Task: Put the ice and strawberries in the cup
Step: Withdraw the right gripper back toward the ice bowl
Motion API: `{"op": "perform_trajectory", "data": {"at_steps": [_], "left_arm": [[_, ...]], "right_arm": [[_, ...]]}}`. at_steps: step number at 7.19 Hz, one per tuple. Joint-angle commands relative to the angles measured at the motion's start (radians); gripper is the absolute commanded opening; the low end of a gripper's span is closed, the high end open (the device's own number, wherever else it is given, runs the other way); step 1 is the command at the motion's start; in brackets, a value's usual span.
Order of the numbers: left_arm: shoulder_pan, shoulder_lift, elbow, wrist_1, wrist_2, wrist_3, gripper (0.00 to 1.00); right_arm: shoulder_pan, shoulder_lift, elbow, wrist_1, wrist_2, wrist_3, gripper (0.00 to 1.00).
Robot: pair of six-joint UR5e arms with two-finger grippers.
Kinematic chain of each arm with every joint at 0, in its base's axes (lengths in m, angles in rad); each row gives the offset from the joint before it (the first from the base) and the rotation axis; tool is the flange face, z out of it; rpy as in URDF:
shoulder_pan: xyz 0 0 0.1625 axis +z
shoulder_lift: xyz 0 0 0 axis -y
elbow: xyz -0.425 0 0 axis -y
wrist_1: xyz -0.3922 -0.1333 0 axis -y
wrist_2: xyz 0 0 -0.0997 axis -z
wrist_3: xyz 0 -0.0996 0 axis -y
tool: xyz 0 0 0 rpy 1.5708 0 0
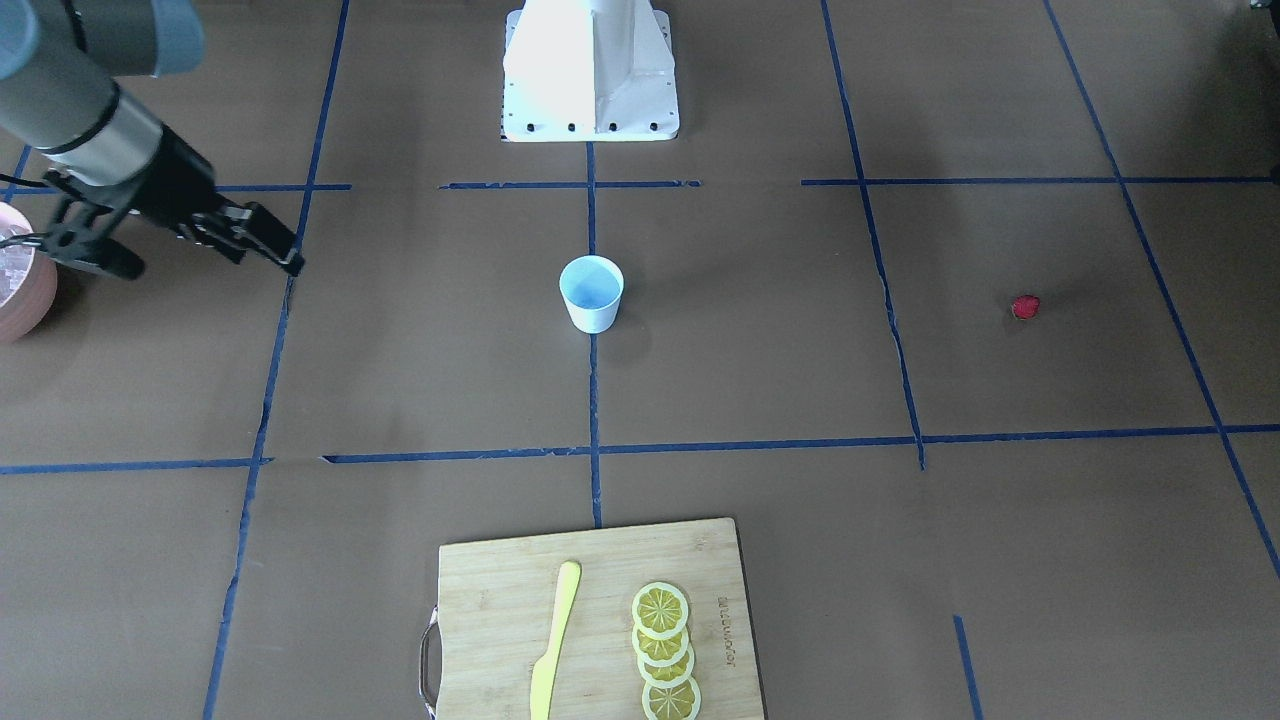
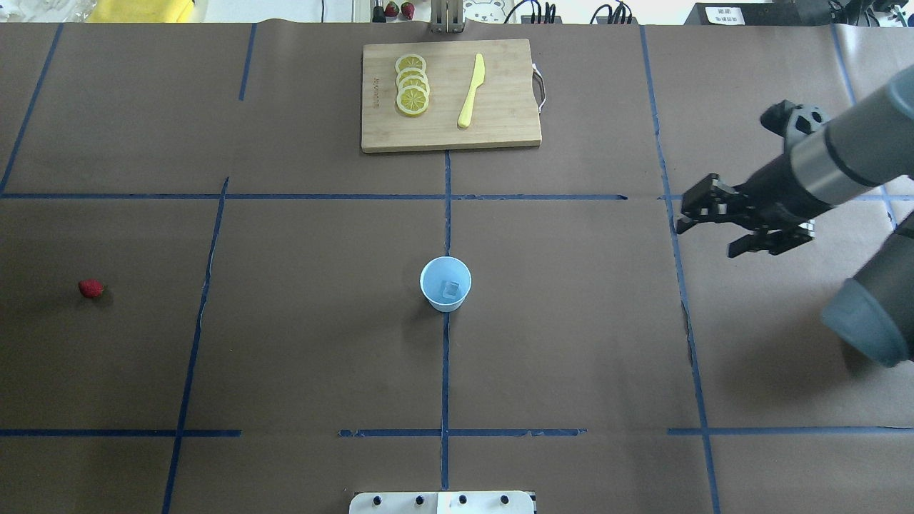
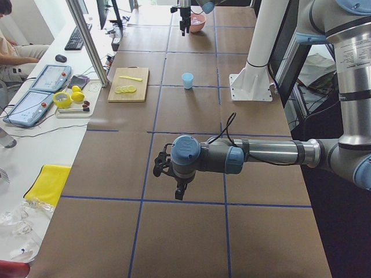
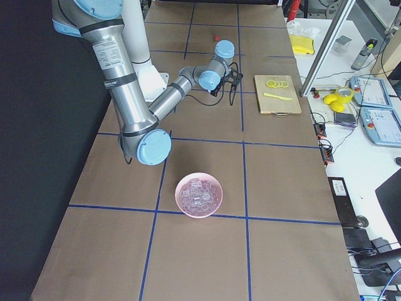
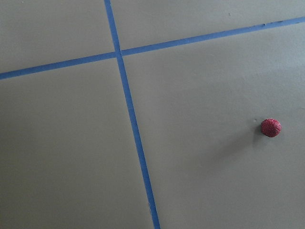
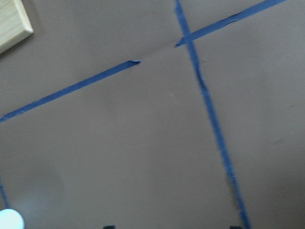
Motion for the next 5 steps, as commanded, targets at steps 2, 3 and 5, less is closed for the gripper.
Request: {"op": "perform_trajectory", "data": {"at_steps": [2, 3, 5], "left_arm": [[0.000, 0.022, -0.020, 0.000, 0.000, -0.001, 1.00], [0.001, 0.025, -0.024, 0.000, 0.000, -0.001, 1.00], [0.000, 0.027, -0.030, 0.000, 0.000, -0.001, 1.00]], "right_arm": [[0.220, -0.314, 0.012, 0.005, -0.010, -0.652, 0.98], [0.266, -0.330, -0.042, 0.005, -0.028, -0.775, 0.98], [0.302, -0.330, -0.142, 0.005, -0.051, -0.889, 0.98]]}}
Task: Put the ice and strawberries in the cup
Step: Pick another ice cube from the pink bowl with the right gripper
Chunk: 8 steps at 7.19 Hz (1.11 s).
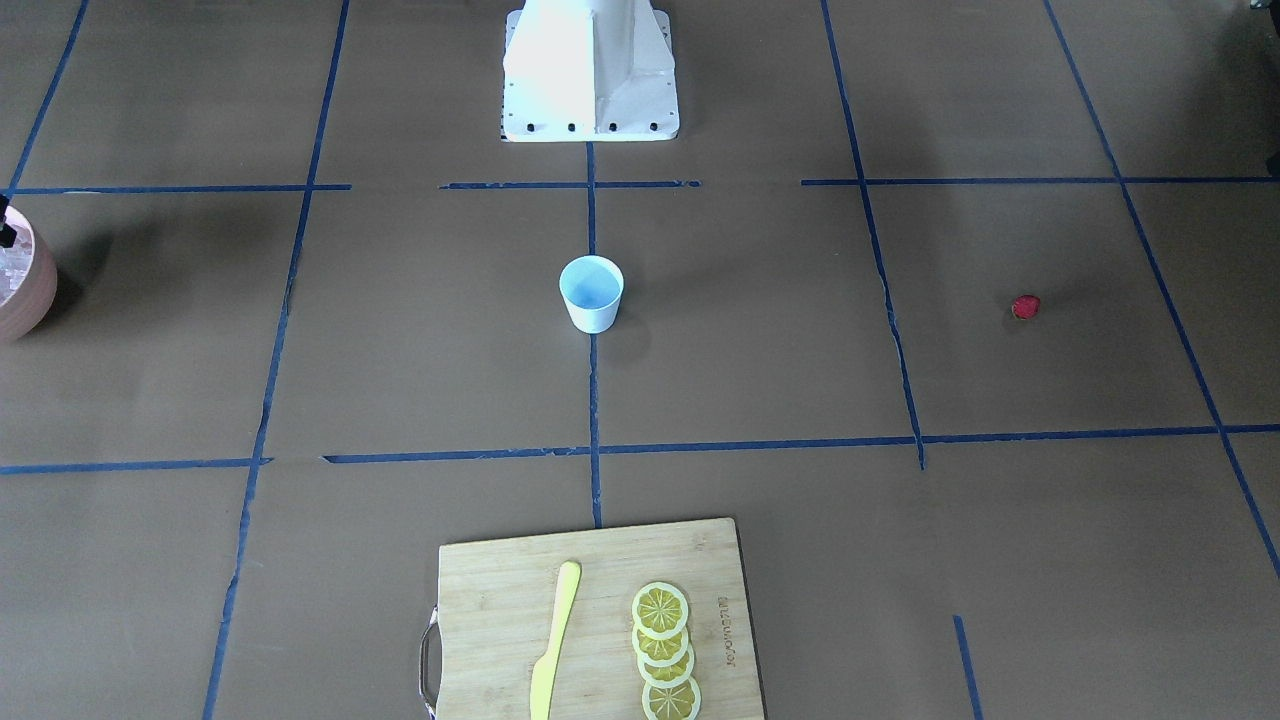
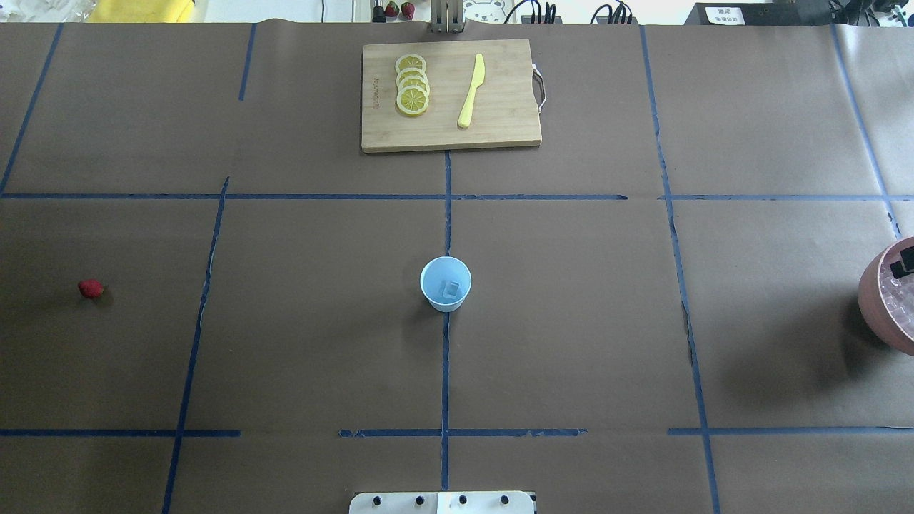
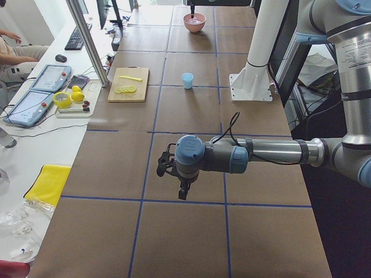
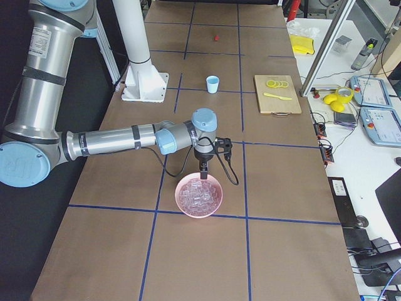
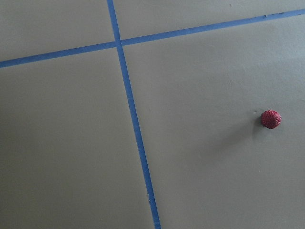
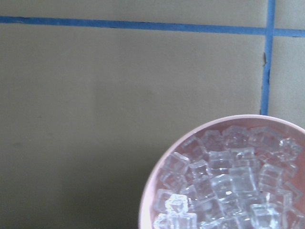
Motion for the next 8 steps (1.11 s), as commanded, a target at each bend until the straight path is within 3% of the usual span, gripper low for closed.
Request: {"op": "perform_trajectory", "data": {"at_steps": [1, 4, 6, 8], "left_arm": [[0.000, 0.003, -0.006, 0.000, 0.000, 0.000, 1.00], [0.000, 0.003, -0.007, 0.000, -0.002, 0.000, 1.00], [0.000, 0.003, -0.007, 0.002, -0.002, 0.000, 1.00], [0.000, 0.003, -0.007, 0.000, -0.002, 0.000, 1.00]], "right_arm": [[0.023, -0.008, -0.071, 0.001, -0.032, -0.076, 0.98], [0.021, -0.005, -0.137, 0.003, -0.039, -0.074, 0.98], [0.018, 0.001, -0.237, 0.165, -0.031, -0.042, 0.96], [0.012, 0.015, -0.217, 0.169, -0.025, 0.021, 0.88]]}}
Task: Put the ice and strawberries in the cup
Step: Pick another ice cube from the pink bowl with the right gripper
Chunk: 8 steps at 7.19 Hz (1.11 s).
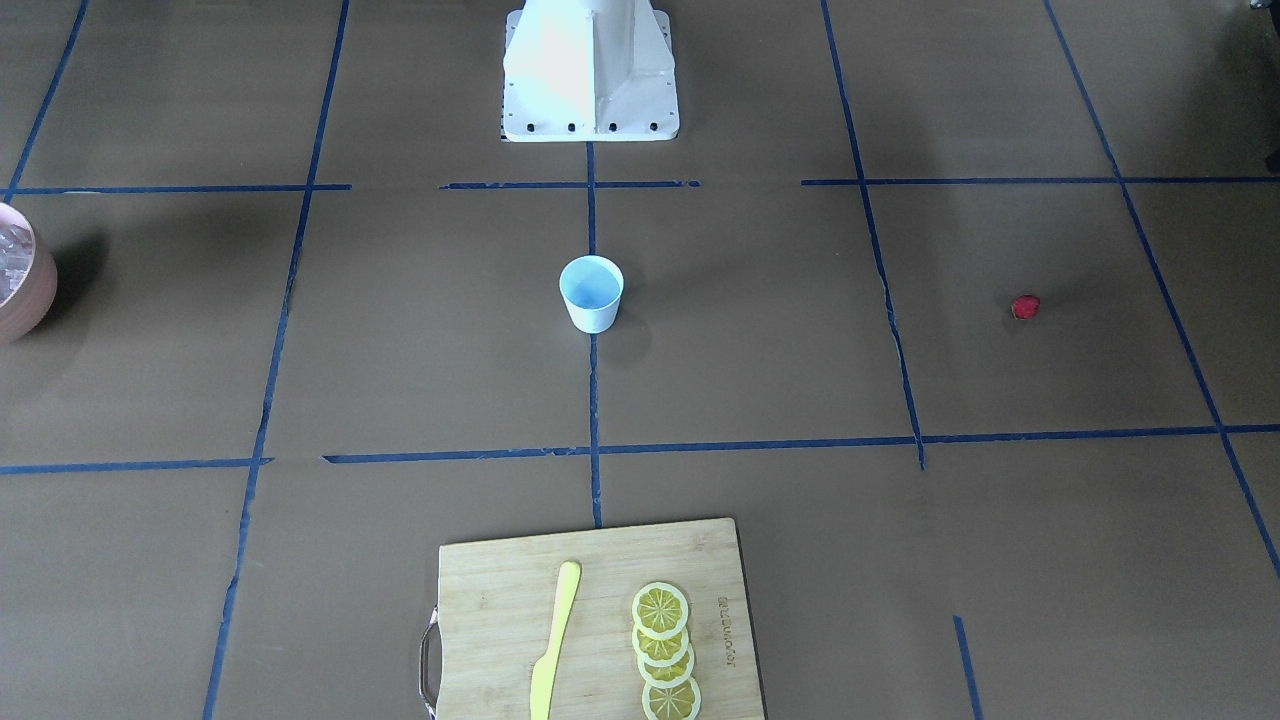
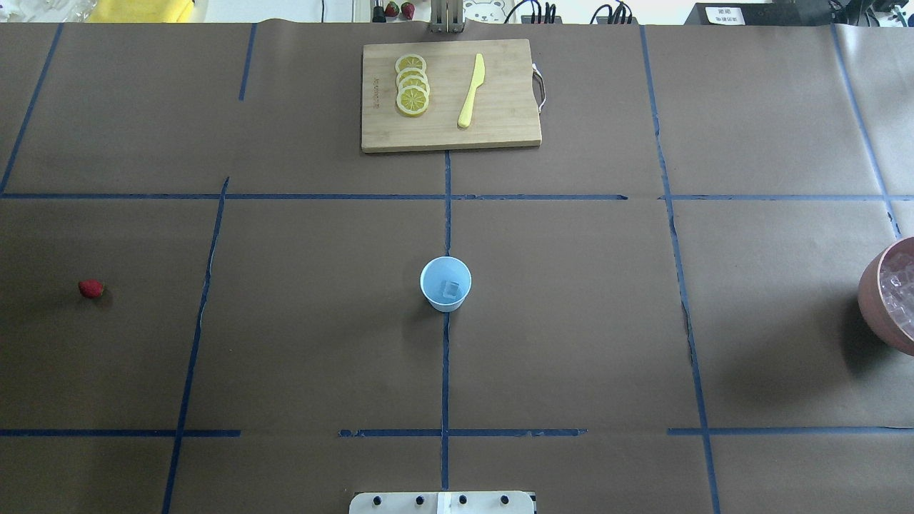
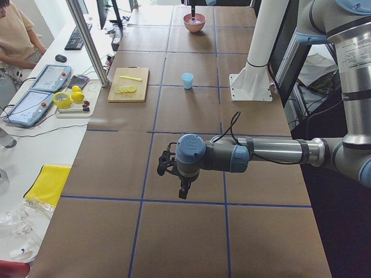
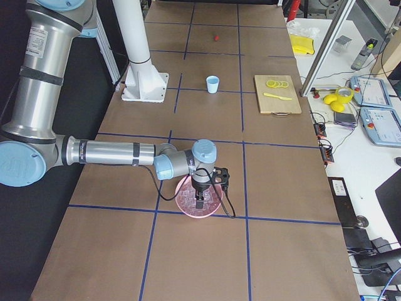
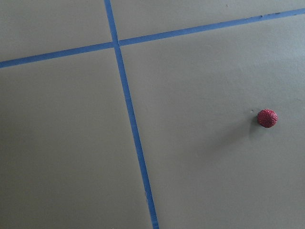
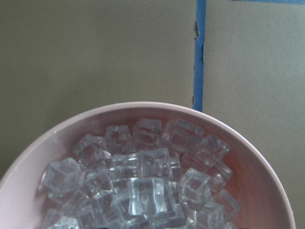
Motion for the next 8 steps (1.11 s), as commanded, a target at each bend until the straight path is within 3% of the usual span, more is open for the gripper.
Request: {"op": "perform_trajectory", "data": {"at_steps": [1, 7, 8], "left_arm": [[0.000, 0.000, -0.002, 0.000, 0.000, 0.000, 1.00], [0.000, 0.000, -0.002, 0.001, -0.005, 0.000, 1.00], [0.000, 0.000, -0.002, 0.001, -0.006, 0.000, 1.00]], "right_arm": [[-0.004, 0.009, 0.001, 0.013, 0.002, 0.023, 0.80], [-0.029, -0.008, -0.007, 0.006, 0.002, 0.018, 0.78], [-0.029, -0.011, -0.007, 0.007, 0.002, 0.018, 0.74]]}}
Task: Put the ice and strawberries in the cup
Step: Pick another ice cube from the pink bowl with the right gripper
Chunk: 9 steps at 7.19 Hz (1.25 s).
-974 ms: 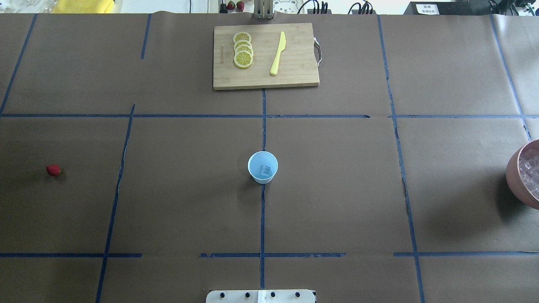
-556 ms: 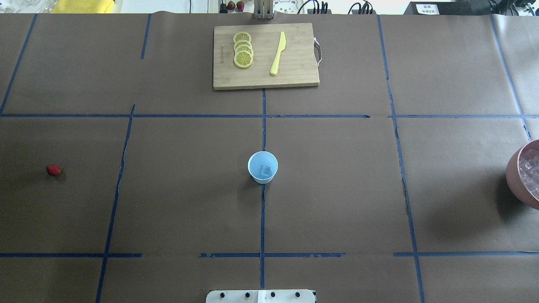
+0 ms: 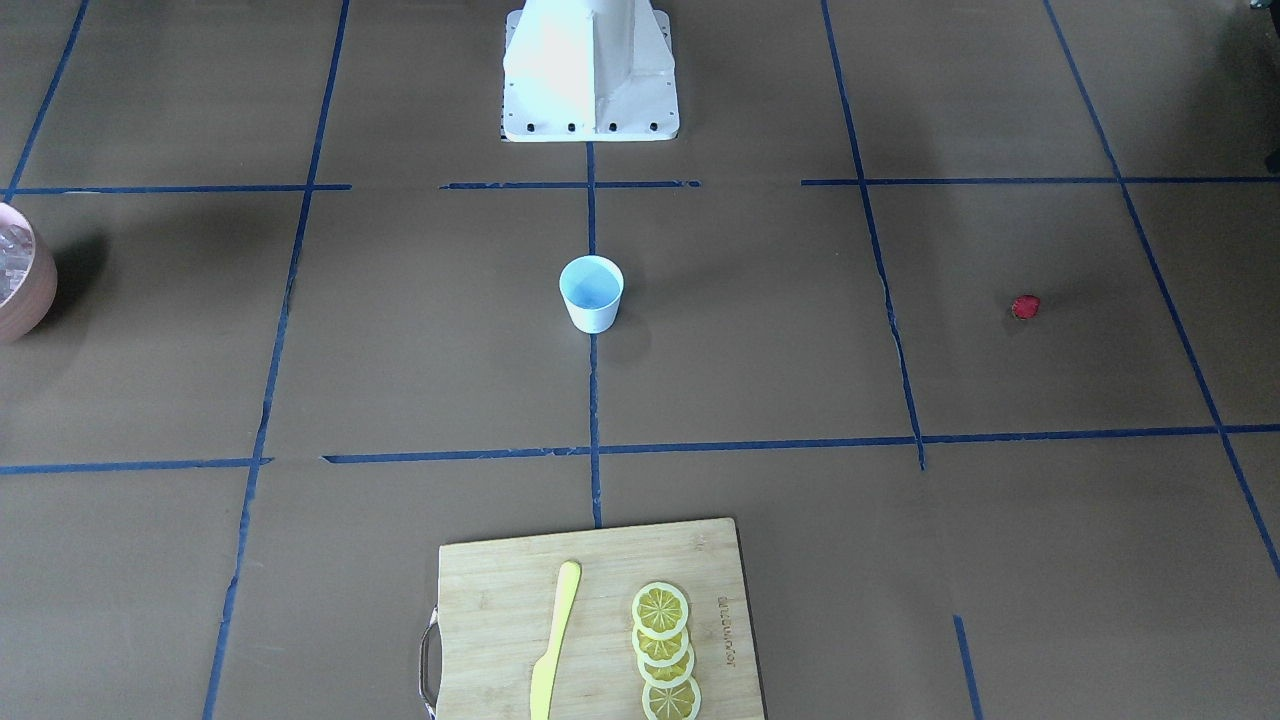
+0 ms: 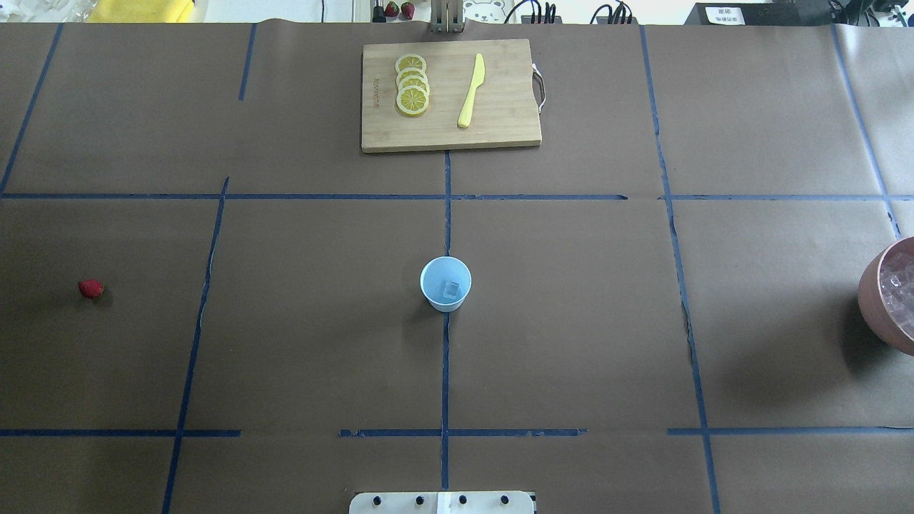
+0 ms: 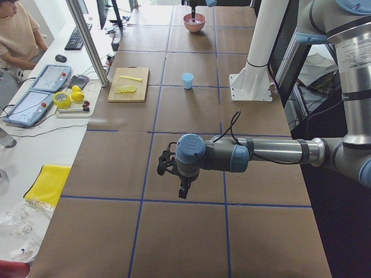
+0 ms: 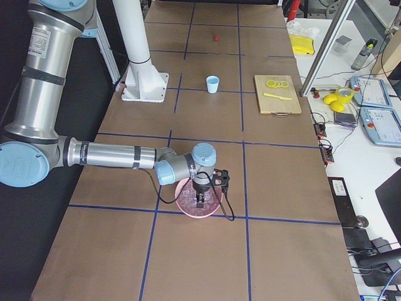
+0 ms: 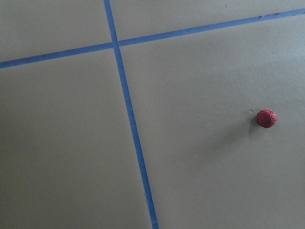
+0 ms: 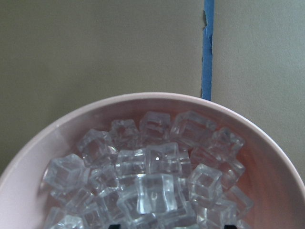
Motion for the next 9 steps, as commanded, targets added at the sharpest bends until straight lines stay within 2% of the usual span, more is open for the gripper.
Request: {"op": "perform_trajectory", "data": {"at_steps": [1, 2, 4, 5, 6, 8, 9], "left_arm": [[0.000, 0.000, 0.000, 0.000, -0.008, 0.000, 1.00], [0.000, 0.000, 0.000, 0.000, -0.016, 0.000, 1.00], [0.000, 0.000, 0.000, 0.000, -0.018, 0.000, 1.00], [0.000, 0.000, 0.000, -0.001, -0.019, -0.017, 1.00], [0.000, 0.000, 0.000, -0.001, -0.028, -0.023, 1.00], [0.000, 0.002, 0.000, -0.001, -0.039, -0.026, 1.00], [0.000, 0.012, -0.008, -0.001, -0.039, -0.026, 1.00]], "right_arm": [[-0.002, -0.004, 0.000, 0.000, 0.001, 0.000, 0.62], [-0.002, -0.013, 0.000, 0.003, 0.001, -0.001, 0.39], [-0.002, -0.021, 0.001, 0.005, -0.001, -0.008, 0.05], [-0.001, -0.024, 0.007, 0.005, -0.001, -0.015, 0.00], [0.003, -0.027, 0.015, 0.005, -0.001, -0.035, 0.00], [0.006, -0.067, 0.191, -0.052, 0.001, -0.017, 0.00], [0.001, -0.061, 0.310, -0.164, 0.014, 0.067, 0.00]]}}
